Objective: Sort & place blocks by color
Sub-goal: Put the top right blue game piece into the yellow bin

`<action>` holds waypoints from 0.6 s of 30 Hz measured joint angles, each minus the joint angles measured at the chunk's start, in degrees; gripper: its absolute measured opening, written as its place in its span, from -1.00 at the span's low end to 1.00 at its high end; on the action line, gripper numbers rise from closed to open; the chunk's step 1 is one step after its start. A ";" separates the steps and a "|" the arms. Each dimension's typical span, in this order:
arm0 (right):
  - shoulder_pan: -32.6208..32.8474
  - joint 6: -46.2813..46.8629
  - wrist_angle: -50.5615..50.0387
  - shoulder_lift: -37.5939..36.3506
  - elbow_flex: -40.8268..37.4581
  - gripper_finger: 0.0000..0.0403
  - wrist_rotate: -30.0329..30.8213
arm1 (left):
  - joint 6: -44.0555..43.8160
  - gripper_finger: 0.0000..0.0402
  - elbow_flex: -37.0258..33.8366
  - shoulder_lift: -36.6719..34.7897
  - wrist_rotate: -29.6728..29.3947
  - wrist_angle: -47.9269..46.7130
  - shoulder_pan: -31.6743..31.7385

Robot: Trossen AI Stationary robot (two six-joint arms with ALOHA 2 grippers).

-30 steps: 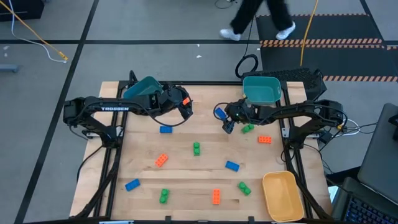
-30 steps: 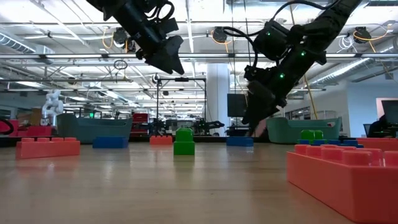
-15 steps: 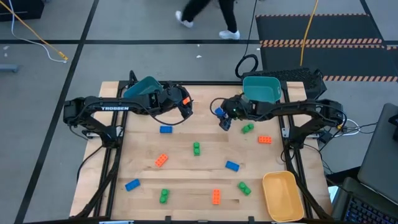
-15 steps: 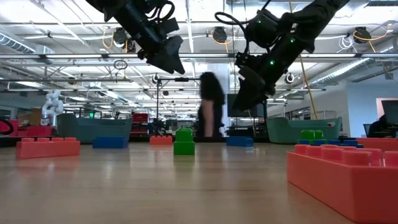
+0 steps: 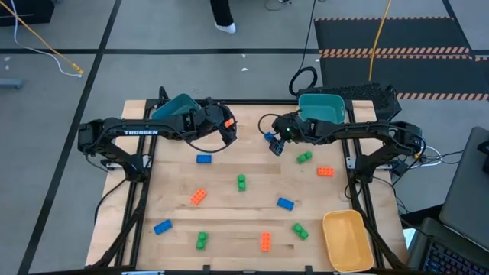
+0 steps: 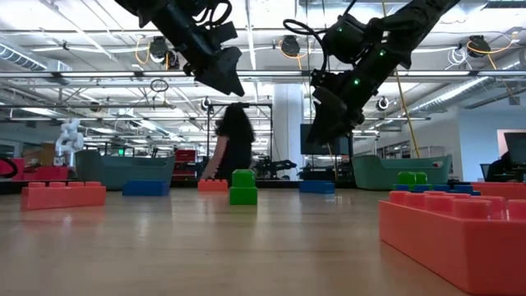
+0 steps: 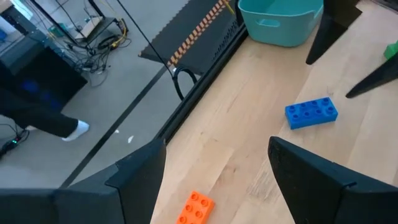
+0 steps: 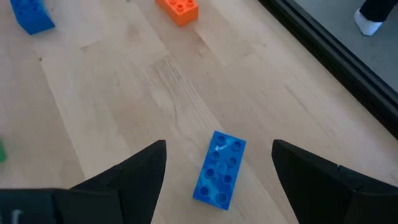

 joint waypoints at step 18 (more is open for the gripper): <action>0.02 1.20 -2.00 0.08 2.50 0.43 -0.02 | -0.65 0.43 0.08 -0.01 0.44 1.48 0.88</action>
